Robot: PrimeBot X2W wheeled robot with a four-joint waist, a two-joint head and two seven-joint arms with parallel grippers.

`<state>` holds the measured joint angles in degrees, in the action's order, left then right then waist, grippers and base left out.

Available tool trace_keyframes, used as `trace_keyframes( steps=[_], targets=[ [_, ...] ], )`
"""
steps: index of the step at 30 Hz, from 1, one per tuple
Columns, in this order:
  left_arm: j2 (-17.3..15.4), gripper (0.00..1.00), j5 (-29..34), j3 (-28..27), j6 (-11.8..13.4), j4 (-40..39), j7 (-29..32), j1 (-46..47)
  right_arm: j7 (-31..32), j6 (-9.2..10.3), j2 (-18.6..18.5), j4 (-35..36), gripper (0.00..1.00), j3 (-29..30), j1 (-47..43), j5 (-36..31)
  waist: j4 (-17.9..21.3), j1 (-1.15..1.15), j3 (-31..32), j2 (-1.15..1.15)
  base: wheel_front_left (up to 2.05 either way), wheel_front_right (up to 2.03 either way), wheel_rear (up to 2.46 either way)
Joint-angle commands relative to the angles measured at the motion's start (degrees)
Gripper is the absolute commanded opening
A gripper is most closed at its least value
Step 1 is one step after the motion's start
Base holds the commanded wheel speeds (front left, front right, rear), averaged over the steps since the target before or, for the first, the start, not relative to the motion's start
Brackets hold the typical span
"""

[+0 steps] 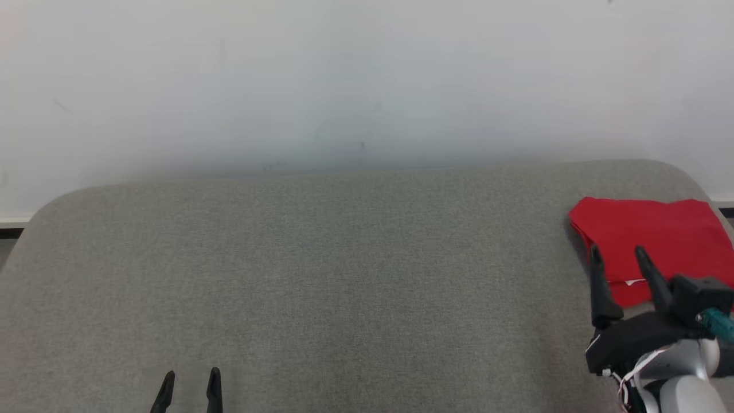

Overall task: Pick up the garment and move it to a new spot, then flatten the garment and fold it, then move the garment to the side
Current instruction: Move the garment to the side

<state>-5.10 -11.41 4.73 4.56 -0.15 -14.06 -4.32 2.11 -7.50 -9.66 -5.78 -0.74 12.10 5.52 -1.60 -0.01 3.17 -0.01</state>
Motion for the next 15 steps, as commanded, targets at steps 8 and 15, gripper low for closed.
trace_keyframes(
  steps=[8, 15],
  targets=[
    [-0.58, 1.00, -1.48, -1.75, -1.21, 1.65, -1.06, 0.02, -2.28, 0.02, 6.53, 4.40, 1.00, 1.98, -10.33, -2.65, -3.88, 0.01, 3.51, 0.01, 0.00, 0.00, 0.00],
    [-0.83, 1.00, -1.89, -2.66, -2.03, 2.58, -1.17, -2.12, -2.89, 0.02, 6.76, 4.17, 1.00, 0.81, -16.20, -1.13, -4.06, 0.01, 3.86, 0.01, 0.00, 0.00, 0.00]
  ],
)
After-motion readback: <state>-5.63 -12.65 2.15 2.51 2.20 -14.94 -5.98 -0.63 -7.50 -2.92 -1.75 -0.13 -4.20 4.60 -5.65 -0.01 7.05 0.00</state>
